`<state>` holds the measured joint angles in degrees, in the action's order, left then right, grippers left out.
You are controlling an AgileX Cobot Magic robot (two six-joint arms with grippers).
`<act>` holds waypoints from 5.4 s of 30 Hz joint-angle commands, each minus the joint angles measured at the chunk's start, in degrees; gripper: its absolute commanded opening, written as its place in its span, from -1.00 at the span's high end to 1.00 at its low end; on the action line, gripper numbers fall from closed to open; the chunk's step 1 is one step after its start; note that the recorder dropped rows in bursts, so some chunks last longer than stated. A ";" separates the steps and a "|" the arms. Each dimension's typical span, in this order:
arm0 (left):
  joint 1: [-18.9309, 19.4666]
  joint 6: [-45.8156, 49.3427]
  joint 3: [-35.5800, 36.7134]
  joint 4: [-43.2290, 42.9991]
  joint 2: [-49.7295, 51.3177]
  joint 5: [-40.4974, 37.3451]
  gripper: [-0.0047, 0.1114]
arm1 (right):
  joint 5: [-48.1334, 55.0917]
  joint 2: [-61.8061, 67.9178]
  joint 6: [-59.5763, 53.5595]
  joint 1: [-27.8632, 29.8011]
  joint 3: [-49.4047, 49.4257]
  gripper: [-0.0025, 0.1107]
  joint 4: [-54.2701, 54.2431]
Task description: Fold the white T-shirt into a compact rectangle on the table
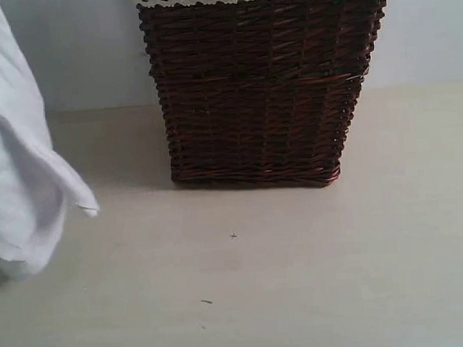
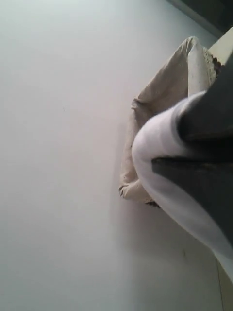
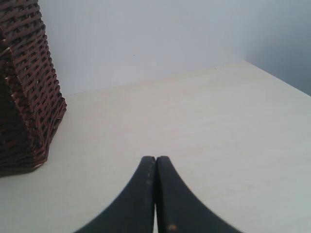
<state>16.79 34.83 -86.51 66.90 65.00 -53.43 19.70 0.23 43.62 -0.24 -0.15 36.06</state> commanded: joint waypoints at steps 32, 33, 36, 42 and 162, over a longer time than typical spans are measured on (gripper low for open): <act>-8.61 12.80 29.55 12.09 -4.68 -16.54 0.92 | -0.50 -0.23 -0.25 0.24 0.15 0.96 0.48; -9.93 14.22 30.26 12.65 -4.68 -16.54 0.92 | -0.50 -0.23 -0.25 0.24 0.15 0.96 0.48; -13.60 18.21 31.42 14.57 -4.57 -16.54 0.92 | -0.50 -0.23 -0.25 0.24 0.15 0.96 0.48; -19.46 26.25 32.67 13.65 -4.23 -16.54 0.92 | -0.50 -0.23 -0.25 0.24 0.15 0.96 0.48; 3.94 67.35 16.46 17.00 -3.70 49.68 0.92 | -0.50 -0.23 -0.25 0.24 0.15 0.96 0.48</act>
<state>20.61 99.33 -67.20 82.50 61.63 -7.23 19.70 0.23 43.62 -0.24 -0.15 36.06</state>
